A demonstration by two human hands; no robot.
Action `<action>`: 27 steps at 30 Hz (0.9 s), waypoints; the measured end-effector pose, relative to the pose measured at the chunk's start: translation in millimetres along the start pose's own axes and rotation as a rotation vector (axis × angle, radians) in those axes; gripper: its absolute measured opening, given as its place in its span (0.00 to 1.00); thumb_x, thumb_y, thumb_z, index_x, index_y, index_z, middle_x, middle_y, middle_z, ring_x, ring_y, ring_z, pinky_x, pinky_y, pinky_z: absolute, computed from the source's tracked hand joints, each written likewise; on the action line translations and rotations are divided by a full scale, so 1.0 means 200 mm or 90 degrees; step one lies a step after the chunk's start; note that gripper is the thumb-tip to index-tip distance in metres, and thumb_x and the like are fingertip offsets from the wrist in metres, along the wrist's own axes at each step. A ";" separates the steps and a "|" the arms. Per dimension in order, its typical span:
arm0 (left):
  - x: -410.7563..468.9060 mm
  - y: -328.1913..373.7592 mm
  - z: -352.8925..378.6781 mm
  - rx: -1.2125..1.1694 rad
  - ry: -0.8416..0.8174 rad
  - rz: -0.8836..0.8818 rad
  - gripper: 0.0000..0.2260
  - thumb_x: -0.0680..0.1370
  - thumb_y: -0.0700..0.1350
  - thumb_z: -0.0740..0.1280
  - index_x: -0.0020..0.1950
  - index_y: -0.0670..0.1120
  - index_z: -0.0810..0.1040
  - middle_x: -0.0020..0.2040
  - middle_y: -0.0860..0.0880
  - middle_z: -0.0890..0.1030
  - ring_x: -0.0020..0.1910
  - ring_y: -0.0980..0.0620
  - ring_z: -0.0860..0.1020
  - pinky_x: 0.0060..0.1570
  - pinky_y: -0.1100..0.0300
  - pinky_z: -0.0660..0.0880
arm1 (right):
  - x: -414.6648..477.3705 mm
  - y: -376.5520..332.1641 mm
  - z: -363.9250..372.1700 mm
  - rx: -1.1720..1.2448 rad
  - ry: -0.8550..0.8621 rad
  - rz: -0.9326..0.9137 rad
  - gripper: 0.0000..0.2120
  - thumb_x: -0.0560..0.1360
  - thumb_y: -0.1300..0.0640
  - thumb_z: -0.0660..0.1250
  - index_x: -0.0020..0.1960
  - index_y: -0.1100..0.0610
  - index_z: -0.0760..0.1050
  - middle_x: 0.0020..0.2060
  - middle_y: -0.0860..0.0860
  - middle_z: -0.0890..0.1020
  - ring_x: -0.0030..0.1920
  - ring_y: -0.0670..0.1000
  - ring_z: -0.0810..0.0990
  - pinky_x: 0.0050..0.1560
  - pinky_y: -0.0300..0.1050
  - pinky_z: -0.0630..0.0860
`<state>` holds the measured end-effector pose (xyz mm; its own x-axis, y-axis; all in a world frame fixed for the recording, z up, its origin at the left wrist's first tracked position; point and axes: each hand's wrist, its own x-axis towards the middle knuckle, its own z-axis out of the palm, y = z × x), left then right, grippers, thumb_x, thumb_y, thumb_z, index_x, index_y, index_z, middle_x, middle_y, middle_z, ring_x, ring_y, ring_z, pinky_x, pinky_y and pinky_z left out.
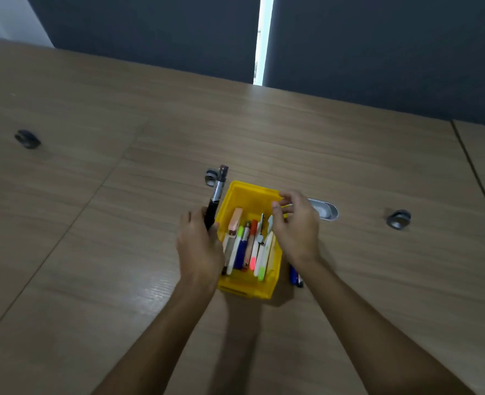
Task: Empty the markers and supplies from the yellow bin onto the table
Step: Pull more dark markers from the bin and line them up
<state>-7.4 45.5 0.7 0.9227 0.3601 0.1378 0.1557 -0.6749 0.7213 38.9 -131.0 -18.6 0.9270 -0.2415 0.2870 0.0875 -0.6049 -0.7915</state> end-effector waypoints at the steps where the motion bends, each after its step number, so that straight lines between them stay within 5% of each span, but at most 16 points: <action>1: 0.02 -0.04 -0.02 -0.006 0.016 -0.012 0.13 0.78 0.39 0.68 0.63 0.45 0.76 0.55 0.46 0.76 0.51 0.47 0.78 0.50 0.52 0.76 | 0.01 -0.03 0.05 -0.035 -0.033 -0.018 0.08 0.78 0.54 0.67 0.56 0.55 0.77 0.45 0.49 0.81 0.43 0.46 0.80 0.41 0.41 0.78; 5: 0.05 -0.19 -0.07 0.005 0.041 -0.067 0.13 0.78 0.40 0.69 0.61 0.45 0.76 0.54 0.47 0.77 0.50 0.46 0.79 0.51 0.54 0.75 | -0.01 -0.11 0.26 -0.213 -0.256 0.106 0.02 0.76 0.56 0.68 0.47 0.54 0.76 0.41 0.55 0.83 0.43 0.56 0.83 0.41 0.49 0.80; 9: 0.03 -0.27 -0.08 0.006 0.050 -0.090 0.11 0.76 0.39 0.70 0.58 0.46 0.77 0.52 0.48 0.77 0.48 0.46 0.80 0.50 0.53 0.75 | -0.11 -0.10 0.40 -0.297 -0.387 0.229 0.05 0.74 0.60 0.69 0.48 0.60 0.79 0.50 0.59 0.83 0.53 0.62 0.82 0.46 0.51 0.78; 16: 0.01 -0.40 -0.08 0.025 0.032 -0.123 0.12 0.76 0.40 0.71 0.58 0.47 0.77 0.51 0.49 0.79 0.48 0.48 0.80 0.50 0.49 0.78 | -0.13 -0.07 0.49 -0.321 -0.310 0.264 0.15 0.76 0.62 0.65 0.62 0.64 0.71 0.57 0.61 0.81 0.58 0.64 0.81 0.55 0.60 0.80; 27: -0.01 -0.42 -0.05 0.016 0.027 -0.137 0.11 0.77 0.41 0.70 0.58 0.47 0.78 0.51 0.49 0.79 0.46 0.50 0.80 0.47 0.53 0.78 | -0.15 -0.09 0.52 -0.307 -0.297 0.341 0.09 0.75 0.57 0.69 0.55 0.58 0.79 0.53 0.56 0.83 0.54 0.60 0.83 0.49 0.54 0.80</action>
<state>-26.4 107.5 -52.9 0.8514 0.5244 0.0113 0.3567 -0.5947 0.7205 47.1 -33.1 -68.8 0.8638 -0.3135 -0.3944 -0.4709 -0.7807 -0.4108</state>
